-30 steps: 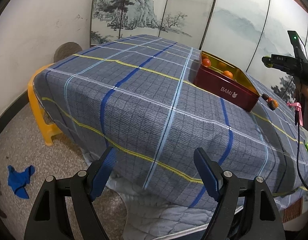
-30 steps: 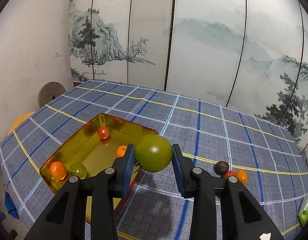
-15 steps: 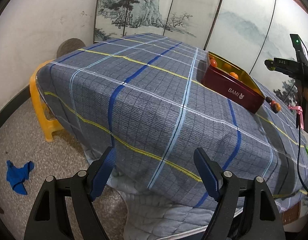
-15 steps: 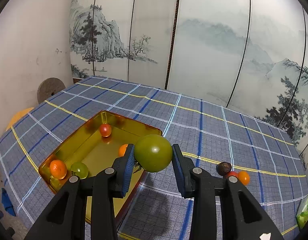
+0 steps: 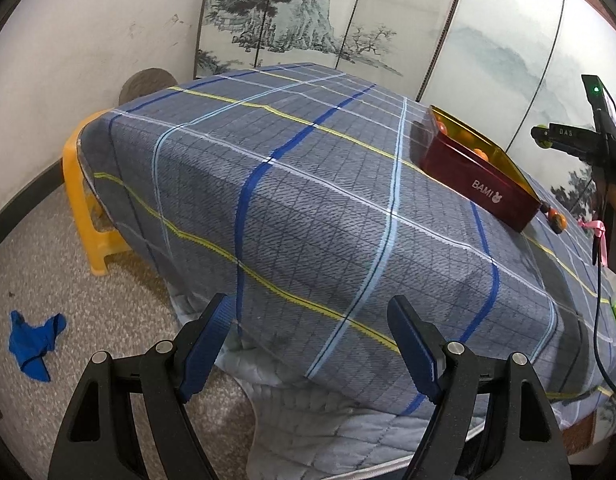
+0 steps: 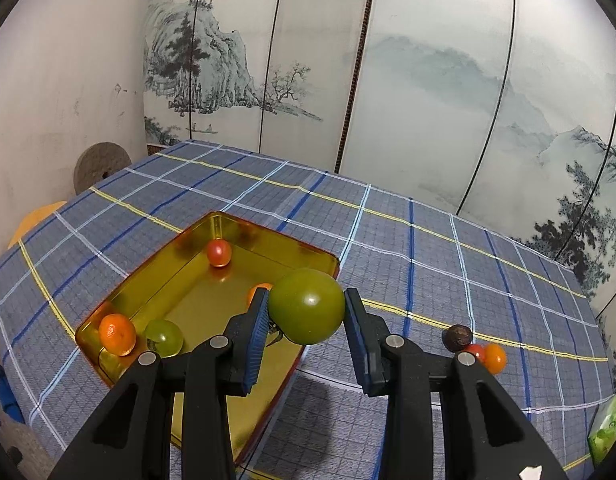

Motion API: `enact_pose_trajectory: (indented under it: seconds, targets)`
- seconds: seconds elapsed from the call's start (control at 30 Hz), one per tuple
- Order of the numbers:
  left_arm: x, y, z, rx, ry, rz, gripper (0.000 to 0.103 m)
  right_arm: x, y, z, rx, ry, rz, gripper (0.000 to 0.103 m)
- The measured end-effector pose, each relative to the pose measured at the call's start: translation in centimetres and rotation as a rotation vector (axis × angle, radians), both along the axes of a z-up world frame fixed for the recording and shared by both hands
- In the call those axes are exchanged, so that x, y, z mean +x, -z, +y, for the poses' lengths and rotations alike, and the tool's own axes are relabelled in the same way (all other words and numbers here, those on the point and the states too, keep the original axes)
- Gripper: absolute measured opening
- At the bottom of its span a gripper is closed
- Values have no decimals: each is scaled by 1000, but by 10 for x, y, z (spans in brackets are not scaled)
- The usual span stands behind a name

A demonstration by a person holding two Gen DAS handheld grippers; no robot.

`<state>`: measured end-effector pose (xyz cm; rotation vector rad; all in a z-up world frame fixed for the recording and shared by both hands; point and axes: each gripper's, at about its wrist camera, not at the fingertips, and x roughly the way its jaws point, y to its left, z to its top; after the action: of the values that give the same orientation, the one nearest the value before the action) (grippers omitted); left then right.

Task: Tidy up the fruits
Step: 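Lift the green tomato and carry it over the tin with the right gripper, then lower the green tomato into the tin and open the right gripper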

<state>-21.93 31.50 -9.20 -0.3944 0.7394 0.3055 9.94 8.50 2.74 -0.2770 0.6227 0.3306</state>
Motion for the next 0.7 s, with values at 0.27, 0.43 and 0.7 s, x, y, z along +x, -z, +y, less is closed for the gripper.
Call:
enact_pose_trajectory:
  seconds: [0.27, 0.43, 0.7]
  targets:
    - [-3, 6, 11, -15, -18, 7, 80, 0, 5, 16, -24, -15, 4, 34]
    - [-5, 8, 16, -19, -27, 8, 80, 0, 9, 24, -35, -21, 10, 34]
    - [-7, 15, 21, -30, -40, 22, 80, 3, 18, 37, -50, -34, 28, 34]
